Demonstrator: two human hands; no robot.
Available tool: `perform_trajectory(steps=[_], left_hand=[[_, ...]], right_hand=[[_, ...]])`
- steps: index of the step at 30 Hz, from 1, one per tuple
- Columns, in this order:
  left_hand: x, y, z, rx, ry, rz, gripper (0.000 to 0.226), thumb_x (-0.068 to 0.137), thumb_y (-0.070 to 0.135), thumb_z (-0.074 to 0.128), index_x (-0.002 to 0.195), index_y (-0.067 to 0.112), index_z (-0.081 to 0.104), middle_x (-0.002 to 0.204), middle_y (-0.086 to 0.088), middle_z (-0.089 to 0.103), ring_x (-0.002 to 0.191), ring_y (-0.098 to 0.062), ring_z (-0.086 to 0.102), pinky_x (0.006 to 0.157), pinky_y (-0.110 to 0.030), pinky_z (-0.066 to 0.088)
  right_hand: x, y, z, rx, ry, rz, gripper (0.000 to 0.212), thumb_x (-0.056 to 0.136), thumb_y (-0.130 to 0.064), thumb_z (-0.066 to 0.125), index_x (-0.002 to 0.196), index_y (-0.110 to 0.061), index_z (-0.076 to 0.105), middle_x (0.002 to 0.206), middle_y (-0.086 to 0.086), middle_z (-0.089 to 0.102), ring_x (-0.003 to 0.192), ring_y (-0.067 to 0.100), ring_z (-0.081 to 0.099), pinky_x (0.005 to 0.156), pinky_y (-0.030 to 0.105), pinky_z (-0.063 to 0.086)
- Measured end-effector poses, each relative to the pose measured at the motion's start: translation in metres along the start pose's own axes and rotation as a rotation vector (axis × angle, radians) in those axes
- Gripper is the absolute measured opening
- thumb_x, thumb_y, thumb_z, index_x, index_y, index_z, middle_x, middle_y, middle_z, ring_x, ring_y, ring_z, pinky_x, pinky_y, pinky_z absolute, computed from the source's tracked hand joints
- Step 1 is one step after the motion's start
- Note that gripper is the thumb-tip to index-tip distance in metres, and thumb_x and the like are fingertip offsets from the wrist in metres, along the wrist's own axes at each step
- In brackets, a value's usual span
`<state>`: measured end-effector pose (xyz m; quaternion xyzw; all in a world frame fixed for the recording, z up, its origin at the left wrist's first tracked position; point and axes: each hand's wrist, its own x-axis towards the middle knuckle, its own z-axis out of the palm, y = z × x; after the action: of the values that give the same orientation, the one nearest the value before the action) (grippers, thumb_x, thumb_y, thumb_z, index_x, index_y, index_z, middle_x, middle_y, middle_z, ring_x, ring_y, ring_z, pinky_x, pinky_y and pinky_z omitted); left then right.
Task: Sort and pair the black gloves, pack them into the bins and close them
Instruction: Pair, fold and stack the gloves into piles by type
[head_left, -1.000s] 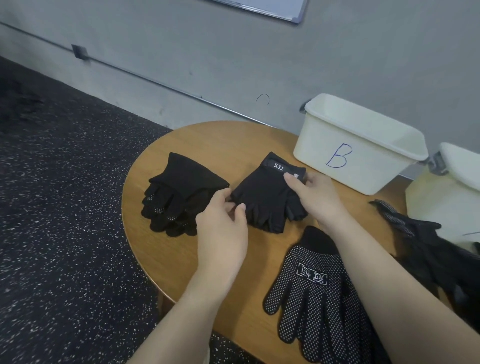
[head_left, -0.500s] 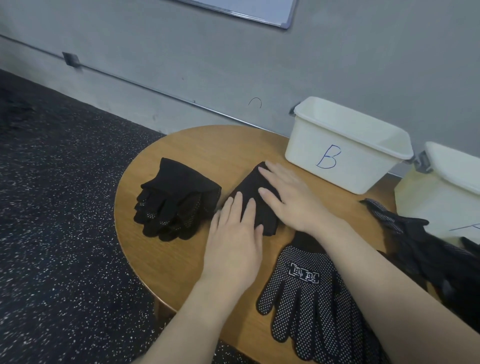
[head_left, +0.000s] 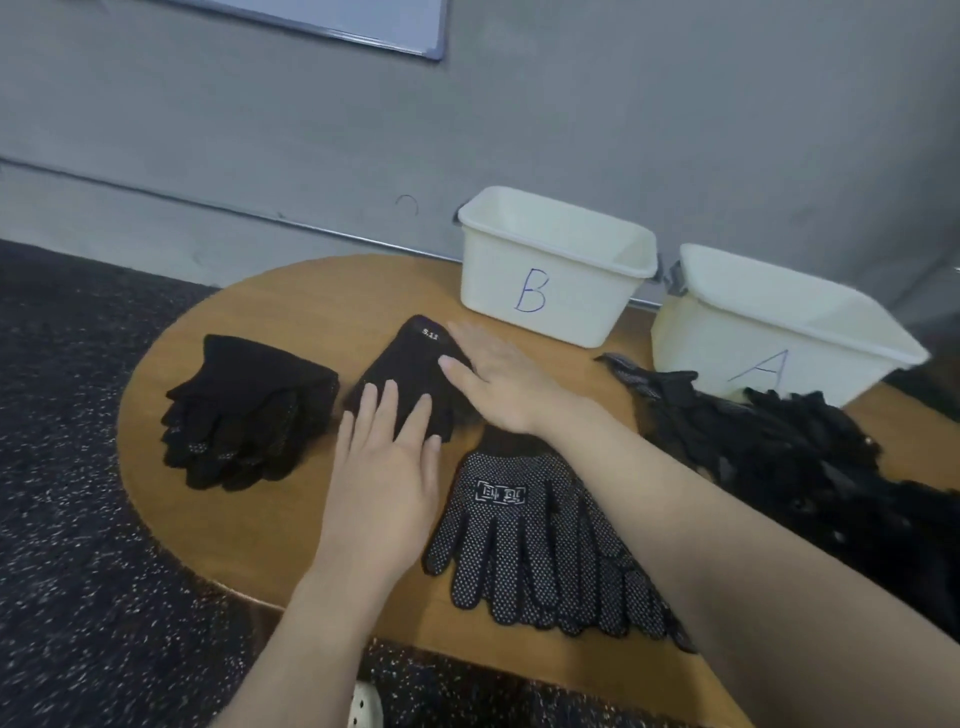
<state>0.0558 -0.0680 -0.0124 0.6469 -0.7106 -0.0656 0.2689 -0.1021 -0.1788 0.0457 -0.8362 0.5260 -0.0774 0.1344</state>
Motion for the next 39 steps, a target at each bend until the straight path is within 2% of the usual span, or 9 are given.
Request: perform_trajectory(steps=[3, 6, 8, 16, 20, 24, 29, 35, 39], left_hand=[[-0.017, 0.018, 0.002, -0.082, -0.047, 0.107, 0.061, 0.107, 0.050, 0.014, 0.161, 0.027, 0.033, 0.173, -0.001, 0.013, 0.159, -0.014, -0.003, 0.127, -0.031, -0.005], [-0.032, 0.032, 0.010, -0.091, -0.150, 0.200, 0.064, 0.105, 0.055, 0.012, 0.162, 0.032, 0.030, 0.173, 0.005, 0.011, 0.159, -0.009, -0.003, 0.123, -0.024, -0.010], [-0.037, 0.041, 0.017, -0.063, -0.184, 0.256, 0.061, 0.107, 0.054, 0.015, 0.163, 0.031, 0.027, 0.173, 0.005, 0.012, 0.159, -0.009, 0.000, 0.123, -0.023, -0.011], [-0.042, 0.063, 0.035, -0.024, -0.262, 0.296, 0.063, 0.107, 0.056, 0.024, 0.165, 0.033, 0.013, 0.173, 0.008, 0.005, 0.159, -0.009, 0.000, 0.123, -0.024, -0.010], [-0.037, 0.066, 0.034, -0.025, -0.290, 0.317, 0.058, 0.107, 0.057, 0.025, 0.163, 0.045, 0.013, 0.173, 0.010, 0.010, 0.159, -0.009, 0.005, 0.127, -0.027, -0.004], [-0.032, 0.067, 0.026, -0.021, -0.310, 0.326, 0.057, 0.105, 0.061, 0.027, 0.161, 0.050, 0.018, 0.171, 0.013, 0.016, 0.158, -0.009, 0.010, 0.128, -0.029, 0.002], [-0.022, 0.066, 0.020, -0.025, -0.322, 0.343, 0.058, 0.103, 0.063, 0.022, 0.158, 0.049, 0.028, 0.163, 0.019, 0.027, 0.150, -0.005, 0.019, 0.125, -0.028, 0.012], [-0.009, 0.061, 0.017, -0.044, -0.310, 0.345, 0.062, 0.099, 0.064, 0.015, 0.151, 0.048, 0.043, 0.146, 0.027, 0.040, 0.137, 0.002, 0.029, 0.116, -0.025, 0.025], [-0.005, 0.059, 0.016, -0.072, -0.318, 0.339, 0.064, 0.098, 0.066, 0.015, 0.147, 0.047, 0.050, 0.142, 0.029, 0.044, 0.133, 0.004, 0.033, 0.113, -0.023, 0.027]], right_hand=[[-0.044, 0.023, -0.017, -0.001, 0.084, 0.090, 0.063, 0.109, -0.054, 0.024, 0.163, -0.022, 0.025, 0.170, -0.001, 0.021, 0.158, 0.018, 0.014, 0.128, 0.045, 0.012], [-0.082, 0.056, -0.033, -0.031, 0.184, 0.216, 0.053, 0.109, -0.042, 0.040, 0.153, -0.014, 0.043, 0.158, 0.006, 0.045, 0.146, 0.026, 0.039, 0.122, 0.046, 0.026], [-0.102, 0.078, -0.039, -0.011, 0.197, 0.322, 0.052, 0.108, -0.039, 0.045, 0.152, -0.013, 0.044, 0.156, 0.007, 0.048, 0.142, 0.027, 0.045, 0.121, 0.047, 0.029], [-0.133, 0.133, -0.040, 0.017, 0.154, 0.530, 0.058, 0.107, -0.038, 0.047, 0.156, -0.010, 0.037, 0.160, 0.011, 0.042, 0.145, 0.029, 0.041, 0.115, 0.037, 0.034], [-0.114, 0.143, -0.035, 0.039, 0.159, 0.567, 0.056, 0.107, -0.036, 0.045, 0.154, -0.007, 0.038, 0.154, 0.016, 0.047, 0.141, 0.035, 0.044, 0.113, 0.041, 0.037], [-0.091, 0.151, -0.031, 0.009, 0.212, 0.559, 0.040, 0.105, -0.031, 0.045, 0.136, -0.008, 0.054, 0.130, 0.018, 0.061, 0.119, 0.039, 0.057, 0.102, 0.046, 0.046], [-0.075, 0.167, -0.024, 0.000, 0.283, 0.599, 0.032, 0.104, -0.027, 0.046, 0.126, -0.009, 0.061, 0.120, 0.016, 0.067, 0.110, 0.038, 0.061, 0.089, 0.042, 0.048], [-0.059, 0.169, -0.019, -0.122, 0.396, 0.672, 0.018, 0.094, -0.015, 0.054, 0.091, -0.006, 0.069, 0.092, 0.013, 0.067, 0.093, 0.037, 0.063, 0.078, 0.040, 0.054], [-0.054, 0.163, -0.028, -0.060, 0.485, 0.702, 0.021, 0.090, -0.012, 0.051, 0.089, -0.007, 0.071, 0.086, 0.013, 0.067, 0.084, 0.039, 0.063, 0.078, 0.041, 0.055]])
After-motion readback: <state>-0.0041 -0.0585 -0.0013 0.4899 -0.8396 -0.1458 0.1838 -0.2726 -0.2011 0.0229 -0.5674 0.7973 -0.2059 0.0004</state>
